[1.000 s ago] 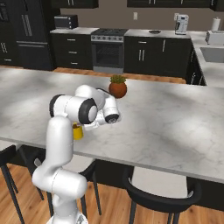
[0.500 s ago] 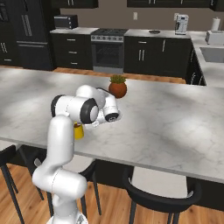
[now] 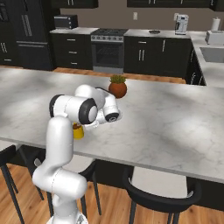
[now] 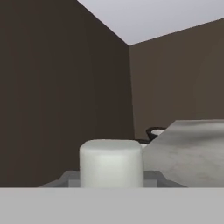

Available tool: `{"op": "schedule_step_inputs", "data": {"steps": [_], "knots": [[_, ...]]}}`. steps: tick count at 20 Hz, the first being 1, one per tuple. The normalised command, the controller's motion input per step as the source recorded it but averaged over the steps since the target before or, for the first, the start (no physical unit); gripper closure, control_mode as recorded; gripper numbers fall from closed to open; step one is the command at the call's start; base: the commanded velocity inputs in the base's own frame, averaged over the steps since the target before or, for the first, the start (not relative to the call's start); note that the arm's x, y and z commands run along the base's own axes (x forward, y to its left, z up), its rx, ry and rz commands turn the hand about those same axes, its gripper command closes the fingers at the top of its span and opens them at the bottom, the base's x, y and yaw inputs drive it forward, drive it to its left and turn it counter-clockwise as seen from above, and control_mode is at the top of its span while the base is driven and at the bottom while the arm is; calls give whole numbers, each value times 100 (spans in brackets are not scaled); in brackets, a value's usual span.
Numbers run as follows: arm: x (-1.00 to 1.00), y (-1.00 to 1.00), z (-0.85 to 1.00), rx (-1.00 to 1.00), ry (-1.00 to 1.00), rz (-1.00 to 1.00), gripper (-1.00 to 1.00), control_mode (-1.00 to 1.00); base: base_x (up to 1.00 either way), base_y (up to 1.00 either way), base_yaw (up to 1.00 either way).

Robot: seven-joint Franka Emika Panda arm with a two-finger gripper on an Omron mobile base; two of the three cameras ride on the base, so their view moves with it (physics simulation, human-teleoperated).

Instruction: Pick up the marshmallow and place it in the cup of hot chocolate on the dining counter.

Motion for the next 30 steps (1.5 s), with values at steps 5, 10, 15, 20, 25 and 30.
{"op": "schedule_step_inputs", "data": {"steps": [5,10,15,20,25,30], "knots": [[0,0,0,0,-4,0,100,-100,0,0,0],[6,0,0,0,0,0,100,-100,0,0,0],[0,0,-5,0,0,0,100,-100,0,0,0],[0,2,-19,0,0,0,100,-100,0,0,0],[3,0,-16,-1,0,0,100,-100,0,0,0],[5,0,-12,-2,0,0,-100,-100,0,0,0]]}}
